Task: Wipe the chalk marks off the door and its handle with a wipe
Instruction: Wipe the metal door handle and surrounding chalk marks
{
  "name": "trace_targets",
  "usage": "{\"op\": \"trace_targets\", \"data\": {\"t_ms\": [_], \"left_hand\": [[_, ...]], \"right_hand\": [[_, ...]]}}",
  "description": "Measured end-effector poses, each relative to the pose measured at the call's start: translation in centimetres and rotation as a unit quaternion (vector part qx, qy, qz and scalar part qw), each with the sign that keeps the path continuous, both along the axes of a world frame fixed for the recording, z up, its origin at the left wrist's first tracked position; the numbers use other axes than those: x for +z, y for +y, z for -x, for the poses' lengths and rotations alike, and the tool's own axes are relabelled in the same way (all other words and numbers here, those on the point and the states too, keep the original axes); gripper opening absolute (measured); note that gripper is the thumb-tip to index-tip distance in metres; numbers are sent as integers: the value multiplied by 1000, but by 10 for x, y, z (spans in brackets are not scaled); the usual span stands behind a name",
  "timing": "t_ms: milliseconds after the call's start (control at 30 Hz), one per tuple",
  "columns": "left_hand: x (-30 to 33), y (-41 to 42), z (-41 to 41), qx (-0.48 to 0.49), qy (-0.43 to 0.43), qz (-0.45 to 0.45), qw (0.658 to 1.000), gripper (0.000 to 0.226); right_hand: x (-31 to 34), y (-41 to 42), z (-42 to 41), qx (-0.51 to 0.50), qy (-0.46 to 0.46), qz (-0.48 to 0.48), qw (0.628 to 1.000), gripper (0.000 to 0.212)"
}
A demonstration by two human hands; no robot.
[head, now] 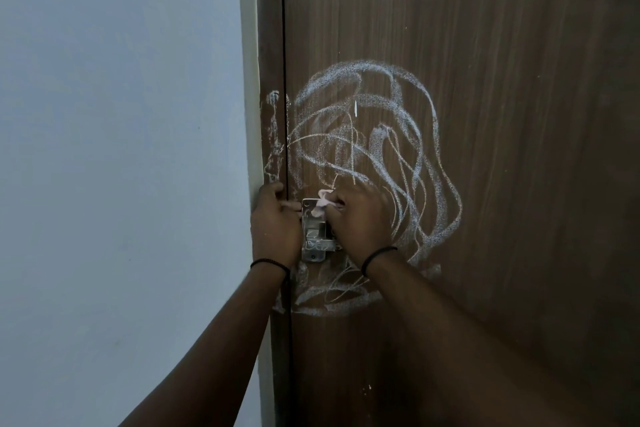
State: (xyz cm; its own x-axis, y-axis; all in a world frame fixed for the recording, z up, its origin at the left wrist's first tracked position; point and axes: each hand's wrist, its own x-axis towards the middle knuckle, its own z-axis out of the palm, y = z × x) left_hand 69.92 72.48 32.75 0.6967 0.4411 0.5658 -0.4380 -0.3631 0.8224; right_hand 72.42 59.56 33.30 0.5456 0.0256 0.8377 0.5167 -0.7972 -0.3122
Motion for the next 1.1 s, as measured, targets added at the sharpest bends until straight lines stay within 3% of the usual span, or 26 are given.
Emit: {"op": "trace_targets", "data": {"t_ms": [67,233,500,733,867,933,1000,1100], "left_hand": [[0,-1,1,-1,-3,2,1000,42],[-1,0,1,-7,-15,18,1000,34],[-1,1,2,-9,14,0,1000,36],[-4,-2,4,0,7,-3,1000,35],[-3,-1,3,-1,12,-1,1000,34],[-3,-1,4,-4,14,-2,1000,33],[-5,-1,4,-6,11,-4,1000,32],[-5,-1,3,-5,6,-6,1000,32]], "right_hand": [[1,3,1,4,2,18,1000,7],[12,21,4,35,-52,175,983,16],[1,6,11,6,70,-69,995,16],[2,1,10,-20,231,5,973,16],[3,6,8,15,159,-134,978,14],[-2,8,7,22,149,-141,978,11],[-3,4,4,13,211,-89,973,4],[4,-2,0,12,302,-53,952,22]]}}
